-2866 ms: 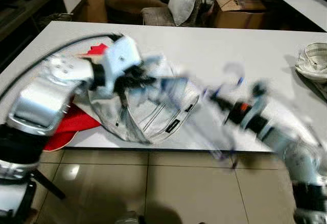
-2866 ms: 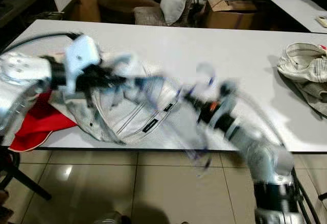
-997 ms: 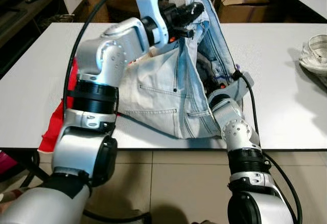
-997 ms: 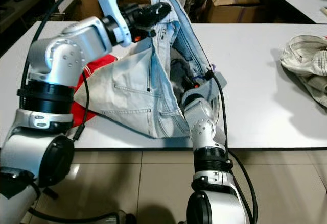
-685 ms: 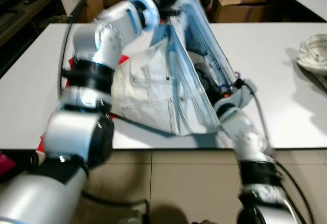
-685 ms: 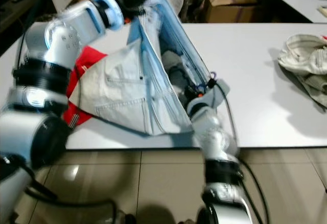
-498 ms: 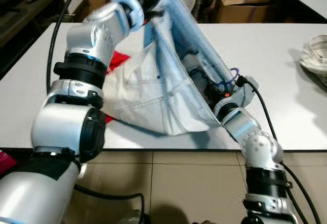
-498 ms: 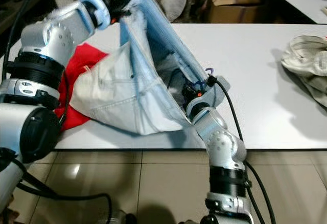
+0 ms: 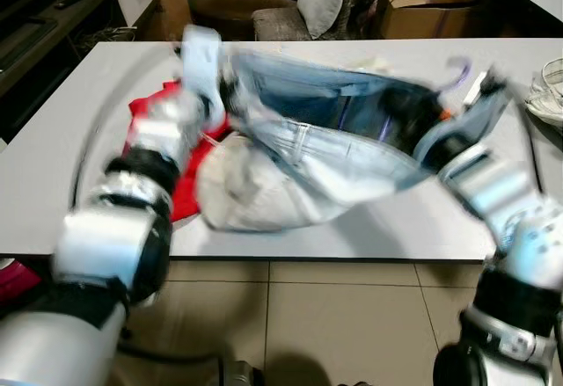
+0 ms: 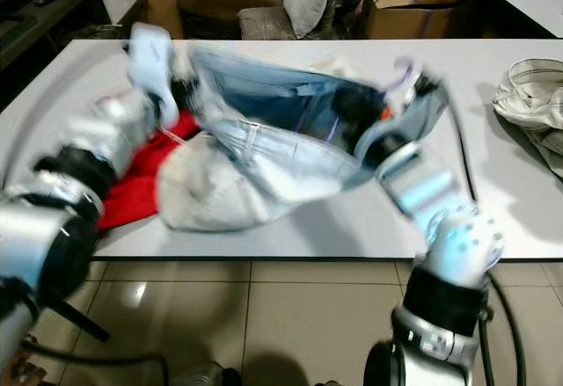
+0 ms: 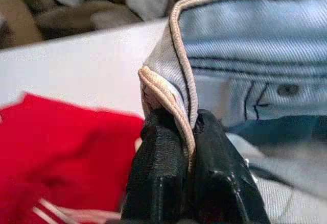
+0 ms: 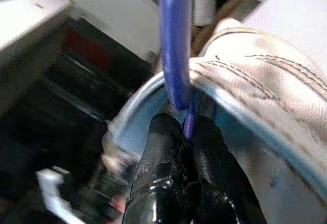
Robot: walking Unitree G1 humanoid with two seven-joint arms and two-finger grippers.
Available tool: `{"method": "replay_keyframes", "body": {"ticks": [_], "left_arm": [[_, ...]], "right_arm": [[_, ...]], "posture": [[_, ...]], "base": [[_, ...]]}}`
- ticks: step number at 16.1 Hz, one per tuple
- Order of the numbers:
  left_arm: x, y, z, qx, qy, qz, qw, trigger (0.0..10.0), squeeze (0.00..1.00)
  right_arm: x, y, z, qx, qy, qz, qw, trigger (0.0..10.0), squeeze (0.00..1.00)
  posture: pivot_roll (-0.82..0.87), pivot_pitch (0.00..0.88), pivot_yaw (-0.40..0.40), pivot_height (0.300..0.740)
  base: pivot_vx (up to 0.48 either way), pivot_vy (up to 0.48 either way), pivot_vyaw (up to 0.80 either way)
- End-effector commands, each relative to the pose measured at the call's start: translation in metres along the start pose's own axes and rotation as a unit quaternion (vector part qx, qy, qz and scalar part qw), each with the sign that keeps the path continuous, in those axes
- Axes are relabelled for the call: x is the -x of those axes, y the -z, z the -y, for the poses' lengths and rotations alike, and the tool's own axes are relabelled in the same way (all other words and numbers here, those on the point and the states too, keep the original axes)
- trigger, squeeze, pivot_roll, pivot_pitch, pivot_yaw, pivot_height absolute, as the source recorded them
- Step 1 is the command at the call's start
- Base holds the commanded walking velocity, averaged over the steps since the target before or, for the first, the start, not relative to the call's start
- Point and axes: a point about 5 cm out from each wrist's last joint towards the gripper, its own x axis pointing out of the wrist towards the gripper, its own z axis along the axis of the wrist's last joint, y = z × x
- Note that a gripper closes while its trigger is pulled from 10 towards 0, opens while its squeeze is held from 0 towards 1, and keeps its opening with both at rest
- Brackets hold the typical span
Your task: Hang hanger
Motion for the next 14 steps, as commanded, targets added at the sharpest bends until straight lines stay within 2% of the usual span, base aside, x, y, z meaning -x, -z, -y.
{"method": "replay_keyframes", "body": {"ticks": [1, 2, 3, 4, 5, 6, 7, 8, 11, 13, 14], "left_arm": [[-0.001, 0.024, 0.013, -0.010, 0.044, -0.025, 0.999, 0.0, 0.00], [0.000, 0.046, 0.027, -0.003, 0.080, -0.042, 0.996, 0.0, 0.00], [0.002, 0.058, 0.036, 0.002, 0.109, -0.046, 0.993, 0.0, 0.00], [0.005, 0.070, 0.046, 0.009, 0.145, -0.048, 0.988, 1.1, 0.00], [0.006, 0.075, 0.049, 0.014, 0.157, -0.049, 0.986, 2.4, 0.00], [0.011, 0.082, 0.056, 0.039, 0.187, -0.036, 0.981, 6.5, 0.00], [0.016, 0.087, 0.056, 0.072, 0.197, -0.026, 0.978, 10.0, 0.00], [0.028, 0.087, 0.050, 0.094, 0.184, 0.016, 0.978, 10.0, 1.00], [0.045, 0.082, 0.042, 0.114, 0.168, 0.059, 0.977, 10.0, 1.00], [0.070, 0.072, 0.033, 0.119, 0.158, 0.089, 0.976, 10.0, 1.00], [0.075, 0.072, 0.032, 0.118, 0.158, 0.088, 0.976, 10.0, 1.00]], "right_arm": [[0.007, -0.023, -0.029, -0.001, -0.072, 0.044, 0.996, 10.0, 0.00], [0.008, -0.030, -0.039, -0.008, -0.093, 0.044, 0.995, 10.0, 0.00], [0.007, -0.031, -0.043, -0.006, -0.102, 0.039, 0.994, 10.0, 0.00], [0.007, -0.031, -0.046, 0.001, -0.110, 0.030, 0.993, 10.0, 0.00], [0.006, -0.030, -0.047, 0.009, -0.110, 0.023, 0.994, 10.0, 0.00], [0.001, -0.023, -0.043, 0.033, -0.097, 0.004, 0.995, 10.0, 0.00], [-0.003, -0.016, -0.041, 0.050, -0.090, -0.014, 0.995, 10.0, 0.00], [-0.007, -0.008, -0.041, 0.083, -0.084, -0.036, 0.992, 10.0, 0.00], [-0.009, -0.003, -0.041, 0.102, -0.084, -0.053, 0.990, 10.0, 0.00], [-0.007, 0.000, -0.038, 0.093, -0.090, -0.062, 0.990, 10.0, 0.00], [-0.007, 0.000, -0.036, 0.094, -0.086, -0.064, 0.990, 10.0, 0.00]], "posture": [[-0.09, 0.000, 0.061, 0.740], [-0.10, 0.000, 0.052, 0.740], [-0.10, 0.000, 0.048, 0.740], [-0.10, 0.000, 0.038, 0.740], [-0.10, 0.000, 0.034, 0.740], [-0.10, 0.000, 0.024, 0.740], [-0.09, 0.000, 0.011, 0.740], [-0.09, 0.000, -0.016, 0.740], [-0.08, 0.000, -0.044, 0.740], [-0.07, 0.000, -0.064, 0.740], [-0.07, 0.000, -0.064, 0.740]], "base": [[0.000, 0.000, 0.00], [0.000, 0.000, 0.00], [0.000, 0.000, 0.00], [0.000, 0.000, 0.00], [0.000, 0.000, 0.00], [0.000, 0.000, 0.00], [0.000, 0.000, 0.00], [0.000, 0.000, 0.00], [0.000, 0.000, 0.00], [0.000, 0.000, 0.00], [0.000, 0.000, 0.00]]}}
